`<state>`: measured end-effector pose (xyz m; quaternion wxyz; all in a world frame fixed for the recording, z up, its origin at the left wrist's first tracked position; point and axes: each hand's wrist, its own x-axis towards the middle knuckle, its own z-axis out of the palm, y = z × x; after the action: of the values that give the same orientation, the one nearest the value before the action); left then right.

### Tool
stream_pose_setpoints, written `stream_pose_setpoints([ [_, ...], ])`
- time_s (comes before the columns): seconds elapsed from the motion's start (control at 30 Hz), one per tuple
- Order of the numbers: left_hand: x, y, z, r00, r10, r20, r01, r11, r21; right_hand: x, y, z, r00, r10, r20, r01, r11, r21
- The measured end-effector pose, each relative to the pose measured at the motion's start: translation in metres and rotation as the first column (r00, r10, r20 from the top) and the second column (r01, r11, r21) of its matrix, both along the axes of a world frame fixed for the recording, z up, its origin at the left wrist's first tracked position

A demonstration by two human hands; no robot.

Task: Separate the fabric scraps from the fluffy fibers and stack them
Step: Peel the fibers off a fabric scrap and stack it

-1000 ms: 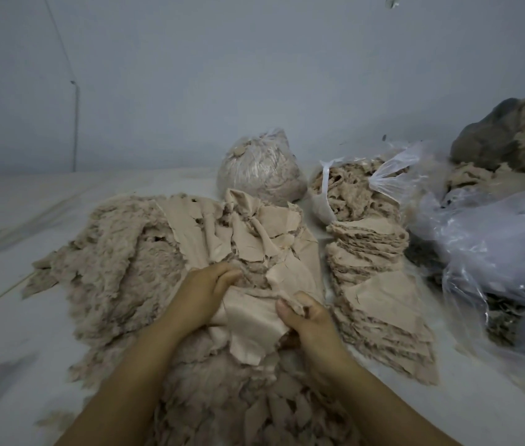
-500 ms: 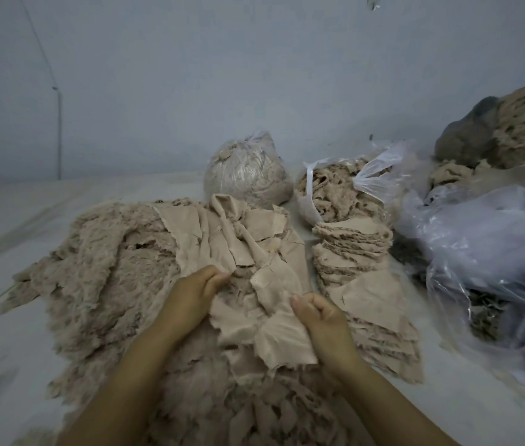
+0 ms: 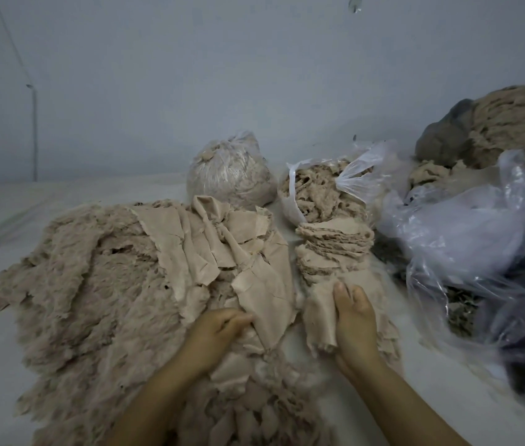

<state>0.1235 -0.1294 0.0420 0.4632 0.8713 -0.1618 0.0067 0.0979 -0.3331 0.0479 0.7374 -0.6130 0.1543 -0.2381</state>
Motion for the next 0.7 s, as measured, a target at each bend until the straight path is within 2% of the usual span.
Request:
stream_pose_setpoints([
  [0.03,-0.003,-0.003,0.001,0.998,-0.022,-0.054,0.022,1.000,-0.013,0.000,0.000,-0.002,1.000,0.007,-0.006,-0.007,1.000,-0.023],
  [0.1,-0.014,-0.020,0.005,0.967,-0.065,-0.247,0.016,0.980,-0.196,-0.001,0.007,-0.003,0.999,0.038,-0.006,-0.038,0.999,-0.005],
  [0.13,-0.019,-0.030,0.006,0.931,-0.131,-0.341,0.025,0.954,-0.297,-0.002,0.013,-0.002,0.998,0.058,0.007,-0.058,0.998,0.027],
  [0.2,-0.027,-0.055,0.007,0.863,-0.273,-0.426,0.049,0.883,-0.466,-0.003,0.021,-0.002,0.996,0.086,0.036,-0.089,0.993,0.084],
  [0.23,-0.032,-0.066,0.007,0.844,-0.293,-0.449,0.004,0.841,-0.541,-0.004,0.024,-0.003,0.995,0.092,0.044,-0.095,0.992,0.084],
  [0.3,-0.037,-0.081,0.009,0.841,-0.214,-0.496,-0.187,0.746,-0.639,-0.004,0.026,-0.004,0.996,0.068,0.052,-0.071,0.996,0.054],
  [0.37,-0.035,-0.081,0.008,0.883,-0.052,-0.466,-0.297,0.706,-0.642,-0.005,0.021,-0.005,0.999,0.007,0.050,-0.011,0.997,0.072],
  [0.43,-0.030,-0.071,0.008,0.904,0.077,-0.421,-0.346,0.711,-0.612,-0.004,0.007,-0.004,0.998,-0.062,0.025,0.059,0.992,0.111],
  [0.5,-0.022,-0.053,0.008,0.903,0.201,-0.380,-0.391,0.751,-0.533,-0.003,-0.010,-0.004,0.994,-0.106,0.004,0.105,0.989,0.103],
  [0.53,-0.020,-0.046,0.007,0.913,0.225,-0.342,-0.373,0.801,-0.469,-0.003,-0.016,-0.005,0.995,-0.100,0.002,0.099,0.991,0.090],
  [0.6,-0.023,-0.043,0.010,0.929,0.137,-0.344,-0.262,0.900,-0.350,-0.006,-0.019,-0.006,1.000,-0.017,-0.016,0.017,0.999,0.032],
  [0.63,-0.026,-0.047,0.012,0.918,0.054,-0.392,-0.201,0.918,-0.342,-0.008,-0.016,-0.008,0.999,0.044,-0.032,-0.044,0.999,-0.002],
  [0.7,-0.031,-0.059,0.014,0.884,-0.125,-0.451,-0.092,0.898,-0.430,-0.016,-0.003,-0.011,0.988,0.147,-0.050,-0.151,0.986,-0.074],
])
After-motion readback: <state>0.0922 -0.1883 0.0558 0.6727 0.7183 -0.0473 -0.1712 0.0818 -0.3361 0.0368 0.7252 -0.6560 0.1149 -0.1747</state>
